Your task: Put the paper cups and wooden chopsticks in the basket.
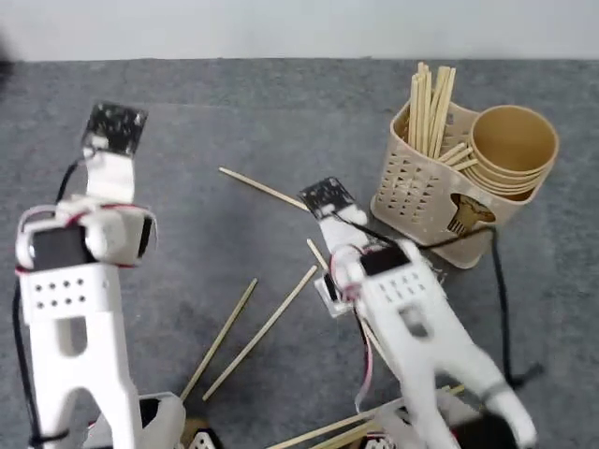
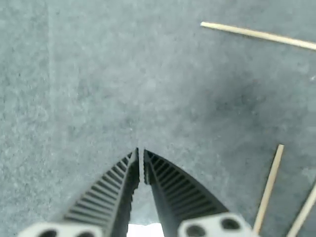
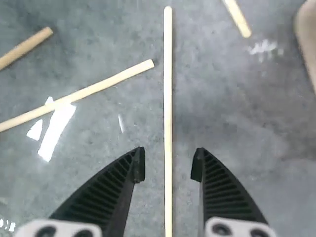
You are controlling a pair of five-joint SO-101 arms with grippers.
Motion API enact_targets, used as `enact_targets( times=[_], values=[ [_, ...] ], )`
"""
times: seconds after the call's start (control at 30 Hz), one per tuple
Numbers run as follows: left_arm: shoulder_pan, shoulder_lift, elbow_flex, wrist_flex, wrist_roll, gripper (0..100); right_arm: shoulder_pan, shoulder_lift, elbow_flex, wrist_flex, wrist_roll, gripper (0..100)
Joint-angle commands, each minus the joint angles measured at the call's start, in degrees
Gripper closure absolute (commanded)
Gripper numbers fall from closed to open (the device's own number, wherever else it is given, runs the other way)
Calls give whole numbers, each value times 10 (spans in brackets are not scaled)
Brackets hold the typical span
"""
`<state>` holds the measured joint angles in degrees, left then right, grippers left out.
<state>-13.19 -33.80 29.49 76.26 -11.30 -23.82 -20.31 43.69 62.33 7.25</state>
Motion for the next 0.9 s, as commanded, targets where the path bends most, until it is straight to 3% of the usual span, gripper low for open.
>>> enact_targets(
  times=[0.0,0.3,0.4,0.5,0.87],
  values=[
    [-5,-72,86,-61,-11,987,-1,110,-75,-37,5,822],
    [-5,-183,269,-136,-18,986,4,293,-164,-65,5,824],
    [-5,-209,320,-158,-16,986,10,324,-183,-65,5,887],
    [-4,-234,372,-180,-15,986,10,330,-196,-62,5,998],
    [-2,-328,480,-198,-17,985,7,261,-200,-35,6,991]
  ],
)
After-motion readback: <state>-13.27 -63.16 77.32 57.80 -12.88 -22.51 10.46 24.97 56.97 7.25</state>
